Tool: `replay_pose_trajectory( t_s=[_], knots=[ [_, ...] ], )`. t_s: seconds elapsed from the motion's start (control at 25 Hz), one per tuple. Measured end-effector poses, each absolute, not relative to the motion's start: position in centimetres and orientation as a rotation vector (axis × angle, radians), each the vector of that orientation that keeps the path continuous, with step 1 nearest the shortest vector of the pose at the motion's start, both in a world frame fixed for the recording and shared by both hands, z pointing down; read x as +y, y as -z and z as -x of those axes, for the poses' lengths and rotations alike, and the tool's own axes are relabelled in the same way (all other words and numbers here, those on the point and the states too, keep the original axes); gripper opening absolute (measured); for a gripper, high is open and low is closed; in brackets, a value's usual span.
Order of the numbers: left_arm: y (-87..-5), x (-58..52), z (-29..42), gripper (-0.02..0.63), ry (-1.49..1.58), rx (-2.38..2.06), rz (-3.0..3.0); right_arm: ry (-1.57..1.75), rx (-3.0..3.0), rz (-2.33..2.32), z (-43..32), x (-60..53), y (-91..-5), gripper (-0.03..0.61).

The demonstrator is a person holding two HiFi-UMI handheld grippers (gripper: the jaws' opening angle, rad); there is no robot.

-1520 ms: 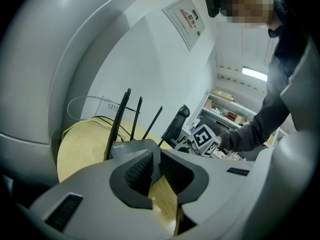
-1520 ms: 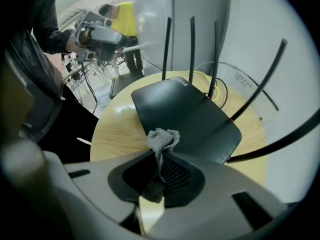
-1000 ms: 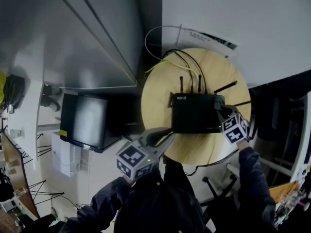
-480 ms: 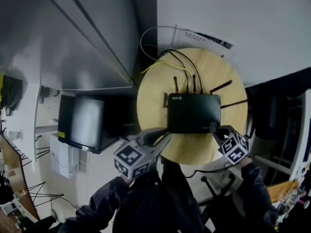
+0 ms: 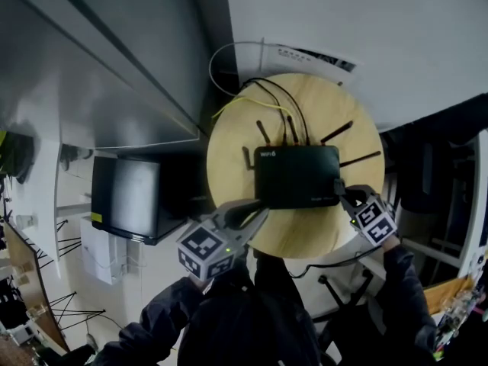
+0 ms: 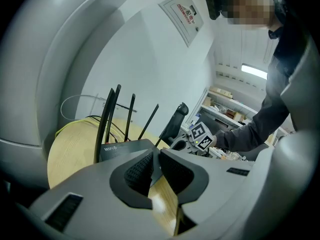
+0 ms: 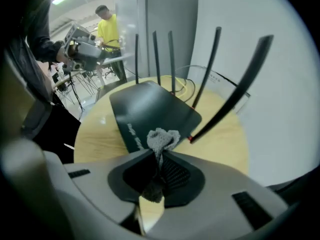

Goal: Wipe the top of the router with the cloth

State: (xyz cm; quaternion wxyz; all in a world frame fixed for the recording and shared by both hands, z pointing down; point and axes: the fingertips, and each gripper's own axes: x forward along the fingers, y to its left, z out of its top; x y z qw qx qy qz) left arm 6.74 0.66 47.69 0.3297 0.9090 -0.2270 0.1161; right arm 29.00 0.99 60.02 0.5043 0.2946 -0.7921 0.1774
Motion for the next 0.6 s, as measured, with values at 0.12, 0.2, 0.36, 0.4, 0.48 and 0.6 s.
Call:
replay_pose_trajectory(
  t_s=[0.12,0.2,0.36,0.4,0.48,0.6],
  knots=[
    [-47.5,0.6,-7.2,0.031,-0.307,-0.602,-2.370,-0.394,-1.852,-0.715,-31.8,-0.9,-61.9,0.064],
    [-47.4,0.5,-7.4,0.031,-0.301,-0.613,-2.368,-0.365,-1.827,-0.689,-32.7,-2.1,-63.1,0.066],
    [-47.3,0.6,-7.7,0.031,-0.302,-0.627,-2.359,-0.252,-1.790,-0.588,-33.1,-3.7,-65.2,0.064],
    [-47.4,0.6,-7.6,0.031,-0.306,-0.631,-2.360,-0.218,-1.787,-0.554,-32.9,-3.8,-65.5,0.066],
    [-47.6,0.6,-7.6,0.031,-0.311,-0.640,-2.361,-0.151,-1.791,-0.489,-32.5,-3.6,-65.8,0.066],
    [-47.6,0.6,-7.6,0.031,-0.309,-0.649,-2.355,-0.071,-1.817,-0.415,-31.7,-2.6,-65.5,0.066]
  ],
)
